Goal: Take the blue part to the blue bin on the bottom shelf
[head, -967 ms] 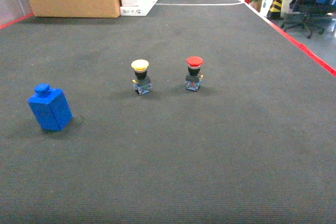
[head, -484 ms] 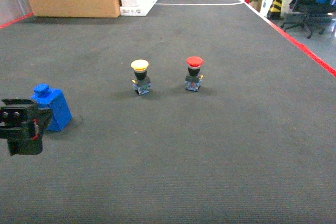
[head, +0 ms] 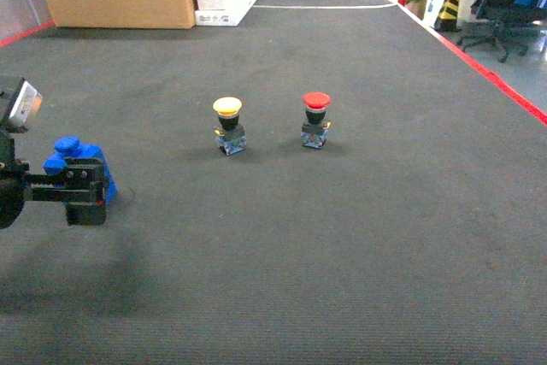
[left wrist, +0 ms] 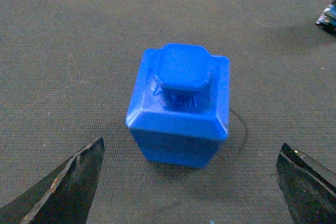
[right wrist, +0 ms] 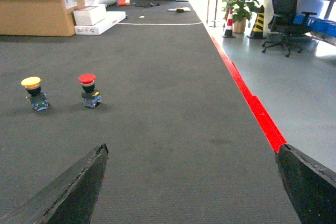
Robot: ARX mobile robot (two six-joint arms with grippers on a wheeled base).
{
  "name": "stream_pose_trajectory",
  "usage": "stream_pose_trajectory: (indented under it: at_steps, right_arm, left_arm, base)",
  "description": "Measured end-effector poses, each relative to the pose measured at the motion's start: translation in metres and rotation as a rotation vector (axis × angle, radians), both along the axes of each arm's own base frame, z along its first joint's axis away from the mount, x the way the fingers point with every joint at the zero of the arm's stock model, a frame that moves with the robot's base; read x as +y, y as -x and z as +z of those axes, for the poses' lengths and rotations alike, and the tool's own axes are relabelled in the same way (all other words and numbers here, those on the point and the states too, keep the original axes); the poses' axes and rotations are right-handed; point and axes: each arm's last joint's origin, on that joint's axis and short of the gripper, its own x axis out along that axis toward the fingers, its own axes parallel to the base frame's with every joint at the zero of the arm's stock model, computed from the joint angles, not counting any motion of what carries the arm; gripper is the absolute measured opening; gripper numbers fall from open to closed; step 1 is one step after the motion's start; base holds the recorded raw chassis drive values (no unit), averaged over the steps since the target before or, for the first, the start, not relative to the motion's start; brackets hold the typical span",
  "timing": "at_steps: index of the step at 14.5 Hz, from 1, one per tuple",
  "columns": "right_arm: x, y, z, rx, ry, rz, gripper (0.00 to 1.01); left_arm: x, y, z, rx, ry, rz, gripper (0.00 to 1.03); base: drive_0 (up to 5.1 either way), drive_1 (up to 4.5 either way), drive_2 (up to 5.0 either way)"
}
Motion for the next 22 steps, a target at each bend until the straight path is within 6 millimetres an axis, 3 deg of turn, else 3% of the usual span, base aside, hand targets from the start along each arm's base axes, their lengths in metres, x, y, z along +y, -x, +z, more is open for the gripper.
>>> stream_pose_trajectory:
  at_steps: [4, 5, 9, 12, 14, 16, 18, 20, 21, 22]
  right_arm:
    - [0.0, 0.0, 0.0, 0.0, 0.0, 0.0, 0.98]
    - [0.0, 0.0, 0.0, 0.0, 0.0, 0.0, 0.98]
    - [0.0, 0.0, 0.0, 0.0, 0.0, 0.0, 0.98]
    - [0.0, 0.0, 0.0, 0.0, 0.0, 0.0, 0.98]
    - [0.0, 0.0, 0.0, 0.0, 0.0, 0.0, 0.98]
    - [0.0, 0.0, 0.0, 0.0, 0.0, 0.0, 0.98]
    - [0.0, 0.0, 0.0, 0.0, 0.0, 0.0, 0.98]
    - [0.0, 0.0, 0.0, 0.0, 0.0, 0.0, 0.98]
    - [0.0, 0.0, 0.0, 0.0, 0.0, 0.0, 0.98]
    - [0.0, 0.0, 0.0, 0.0, 0.0, 0.0, 0.98]
  left_arm:
    - [0.008, -0.029, -0.011, 0.007, 0.007, -0.005, 0.98]
    - [0.01, -0.041, -0.016, 0.014, 0.024, -0.041, 0.93]
    - [0.01, -0.048, -0.016, 0.01, 0.024, -0.056, 0.48]
    - [0.007, -0.034, -0.01, 0.004, 0.021, -0.051, 0.44]
    - [0.001, 0.001, 0.019, -0.153, -0.029, -0.008, 0.44]
    - [-0.007, 0.061, 0.066, -0.271, -0.003, 0.0, 0.44]
    - [-0.013, 0.118, 0.083, -0.27, -0.015, 0.024, 0.43]
    - [-0.02, 0.163, 0.114, -0.361, 0.005, 0.032, 0.43]
    - [-0.019, 0.203, 0.135, -0.451, 0.014, 0.056, 0.43]
    - [-0.019, 0.236, 0.138, -0.48, 0.033, 0.1, 0.43]
  base:
    - [0.0, 0.0, 0.0]
    - [0.0, 0.0, 0.0]
    - [0.0, 0.0, 0.0]
    - [0.0, 0.0, 0.0]
    - [0.0, 0.0, 0.0]
    - [0.0, 0.0, 0.0]
    - [0.0, 0.0, 0.0]
    - [0.0, 0.0, 0.0]
    - [0.0, 0.0, 0.0]
    - [0.0, 0.0, 0.0]
